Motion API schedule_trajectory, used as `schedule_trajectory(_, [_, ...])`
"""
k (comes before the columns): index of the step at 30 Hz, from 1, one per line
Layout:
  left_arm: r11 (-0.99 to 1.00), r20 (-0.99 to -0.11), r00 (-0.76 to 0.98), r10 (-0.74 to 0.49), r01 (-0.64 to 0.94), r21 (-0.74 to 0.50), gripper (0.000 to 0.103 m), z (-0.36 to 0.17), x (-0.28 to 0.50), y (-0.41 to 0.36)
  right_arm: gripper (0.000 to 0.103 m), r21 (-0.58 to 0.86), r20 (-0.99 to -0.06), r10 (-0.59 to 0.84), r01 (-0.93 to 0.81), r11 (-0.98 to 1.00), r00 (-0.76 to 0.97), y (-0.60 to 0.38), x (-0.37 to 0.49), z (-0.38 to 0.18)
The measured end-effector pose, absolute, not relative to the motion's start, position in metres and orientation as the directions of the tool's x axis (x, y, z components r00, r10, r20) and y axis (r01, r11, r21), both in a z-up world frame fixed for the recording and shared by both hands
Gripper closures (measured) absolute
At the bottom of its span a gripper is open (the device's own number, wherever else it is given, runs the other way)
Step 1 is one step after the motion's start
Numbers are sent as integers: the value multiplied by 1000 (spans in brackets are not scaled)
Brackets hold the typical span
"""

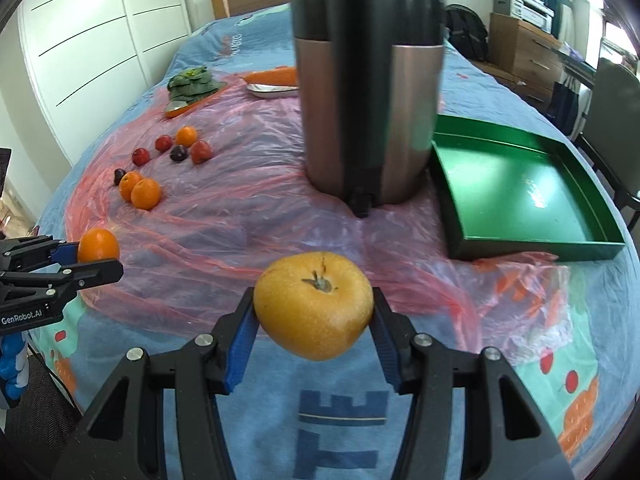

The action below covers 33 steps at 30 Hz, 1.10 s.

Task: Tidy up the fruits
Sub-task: 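Carry the pear-apple and orange over the green tray with both tools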

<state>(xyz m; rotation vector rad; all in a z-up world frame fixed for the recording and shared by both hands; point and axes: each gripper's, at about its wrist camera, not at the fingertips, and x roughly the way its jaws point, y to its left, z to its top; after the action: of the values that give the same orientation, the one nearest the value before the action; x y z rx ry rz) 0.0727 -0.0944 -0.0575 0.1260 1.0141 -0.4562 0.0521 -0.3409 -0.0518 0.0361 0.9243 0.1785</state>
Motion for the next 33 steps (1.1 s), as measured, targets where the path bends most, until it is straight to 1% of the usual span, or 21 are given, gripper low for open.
schedule_trajectory(9, [791, -836, 379, -397, 603, -102, 67, -47, 65, -203, 38, 76, -768, 44, 23, 997, 639, -431, 63, -40])
schedule_trajectory(13, [736, -817, 365, -445, 669, -102, 67, -34, 71, -256, 38, 58, -750, -7, 76, 995, 661, -471, 80, -31])
schedule_trajectory(17, [692, -792, 381, -477, 718, -72, 67, -24, 90, -315, 38, 37, -739, -61, 130, 991, 671, -509, 108, -28])
schedule_trajectory(20, [682, -783, 396, -479, 729, -49, 67, -23, 111, -355, 38, 25, -735, -99, 173, 985, 671, -541, 132, -30])
schedule_trajectory(24, [691, -796, 390, -462, 721, -48, 67, -35, 144, -397, 38, -18, -734, -152, 204, 979, 662, -577, 166, -37])
schedule_trajectory(29, [725, -811, 397, -429, 687, -48, 67, -50, 181, -432, 38, -29, -747, -168, 222, 975, 643, -610, 205, -55])
schedule_trajectory(33, [746, -820, 419, -390, 666, -15, 67, -64, 201, -446, 38, -41, -755, -174, 220, 975, 632, -624, 234, -67])
